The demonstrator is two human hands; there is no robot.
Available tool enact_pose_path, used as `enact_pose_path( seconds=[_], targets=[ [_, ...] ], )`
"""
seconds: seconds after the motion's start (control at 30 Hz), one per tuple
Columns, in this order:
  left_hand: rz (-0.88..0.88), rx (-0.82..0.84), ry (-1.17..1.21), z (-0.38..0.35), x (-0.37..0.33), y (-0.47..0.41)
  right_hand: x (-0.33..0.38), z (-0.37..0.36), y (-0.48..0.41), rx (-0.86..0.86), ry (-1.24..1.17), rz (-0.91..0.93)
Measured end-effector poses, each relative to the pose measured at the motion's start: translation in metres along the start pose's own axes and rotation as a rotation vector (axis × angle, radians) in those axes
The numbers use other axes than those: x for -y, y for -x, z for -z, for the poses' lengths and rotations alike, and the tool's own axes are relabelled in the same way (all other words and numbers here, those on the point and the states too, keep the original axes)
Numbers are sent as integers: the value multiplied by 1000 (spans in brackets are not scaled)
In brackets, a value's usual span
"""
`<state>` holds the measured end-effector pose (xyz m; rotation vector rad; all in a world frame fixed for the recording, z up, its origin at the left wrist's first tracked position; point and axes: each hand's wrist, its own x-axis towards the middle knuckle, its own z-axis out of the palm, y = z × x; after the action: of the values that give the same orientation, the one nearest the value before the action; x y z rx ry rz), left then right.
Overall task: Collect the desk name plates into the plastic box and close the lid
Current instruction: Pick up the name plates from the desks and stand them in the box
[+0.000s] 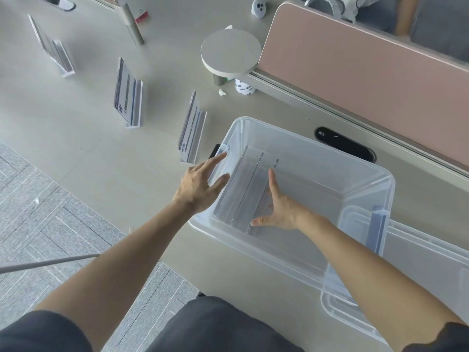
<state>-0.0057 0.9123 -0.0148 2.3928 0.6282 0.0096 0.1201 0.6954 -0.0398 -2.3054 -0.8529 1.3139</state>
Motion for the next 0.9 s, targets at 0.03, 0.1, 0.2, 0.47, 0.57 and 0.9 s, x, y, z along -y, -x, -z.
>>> enact_pose_path(
  seconds=[0.03,0.1,0.2,0.47,0.57,0.9],
  targets=[
    [-5,7,16,0,1,0,0,0,-1,-5,1,-2],
    [-14,22,50,0,2,0,0,0,-2,-5,-4,2],
    [-17,31,73,1,3,-1,0,0,-2,-18,-6,15],
    [-14,19,41,2,0,1,-1,-4,0,-85,23,37],
    [-15,31,28,3,-2,2,2,-3,3,-81,31,43],
    [41,-45,6,40,-6,0,39,61,11,-374,-28,150]
  ],
)
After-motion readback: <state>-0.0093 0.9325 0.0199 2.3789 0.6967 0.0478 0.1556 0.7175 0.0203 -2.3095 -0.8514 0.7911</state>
